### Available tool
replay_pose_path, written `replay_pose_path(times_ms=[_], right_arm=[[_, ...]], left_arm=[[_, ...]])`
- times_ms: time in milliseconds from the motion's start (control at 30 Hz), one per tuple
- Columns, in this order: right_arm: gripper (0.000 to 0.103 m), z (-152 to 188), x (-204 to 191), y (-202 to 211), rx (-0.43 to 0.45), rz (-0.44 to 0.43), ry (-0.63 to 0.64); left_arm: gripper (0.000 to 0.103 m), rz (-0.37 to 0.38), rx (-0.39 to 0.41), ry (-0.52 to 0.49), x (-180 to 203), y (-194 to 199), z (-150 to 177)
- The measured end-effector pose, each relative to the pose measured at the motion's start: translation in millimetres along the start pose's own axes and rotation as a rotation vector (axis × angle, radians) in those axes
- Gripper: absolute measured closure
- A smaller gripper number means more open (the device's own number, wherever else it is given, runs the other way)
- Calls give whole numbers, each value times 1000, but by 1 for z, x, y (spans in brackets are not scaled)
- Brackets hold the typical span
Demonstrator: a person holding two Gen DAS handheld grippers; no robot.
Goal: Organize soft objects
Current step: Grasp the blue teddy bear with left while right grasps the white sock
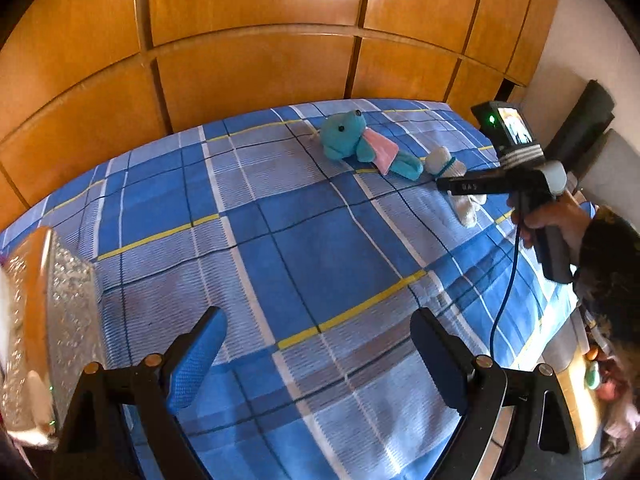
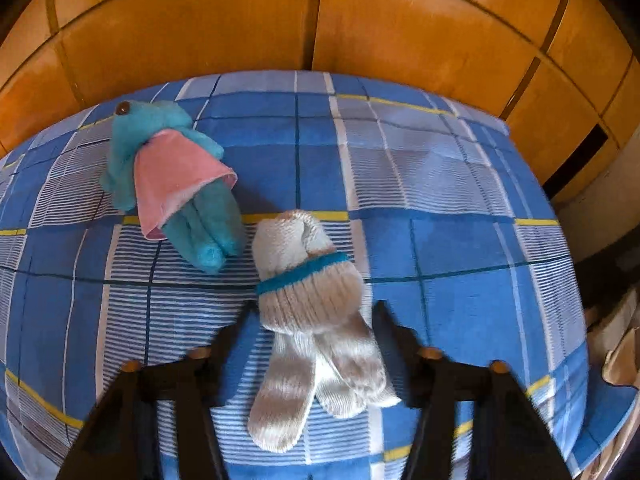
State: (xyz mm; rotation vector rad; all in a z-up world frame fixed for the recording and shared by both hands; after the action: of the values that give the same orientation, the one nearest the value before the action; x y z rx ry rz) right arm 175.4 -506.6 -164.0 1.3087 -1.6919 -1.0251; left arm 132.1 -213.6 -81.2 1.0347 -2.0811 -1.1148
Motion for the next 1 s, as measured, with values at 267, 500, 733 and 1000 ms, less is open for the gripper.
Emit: replay_pose_path(times_ms=[267,500,733,1000], right_arm=[[77,23,2,37,87,-38,-76],[76,65,-9,47,67,-86,-39],[75,75,-11,37,78,-90,-37],[70,77,-13,34,79,-90,-26]], left_arm=[[20,87,-41,76,6,-34,-38],[30,172,-107,194,25,-80,-93],[30,186,-118,329,39,-131,-150],[23,119,-150,472,35,-181,-181]])
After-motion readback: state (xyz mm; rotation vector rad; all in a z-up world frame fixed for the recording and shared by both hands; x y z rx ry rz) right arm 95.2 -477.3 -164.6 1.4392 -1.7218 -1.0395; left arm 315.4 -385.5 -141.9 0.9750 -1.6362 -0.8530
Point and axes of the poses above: each gripper's, at about its wrist camera, not at the fingertips, and y roughly against the way its jaws point, x to its right, z to its underside, the point moved 5 cm from there along -y, roughly the way its jaws point, and after that the axes turned 4 degrees about -x, right-handed, at the moved point
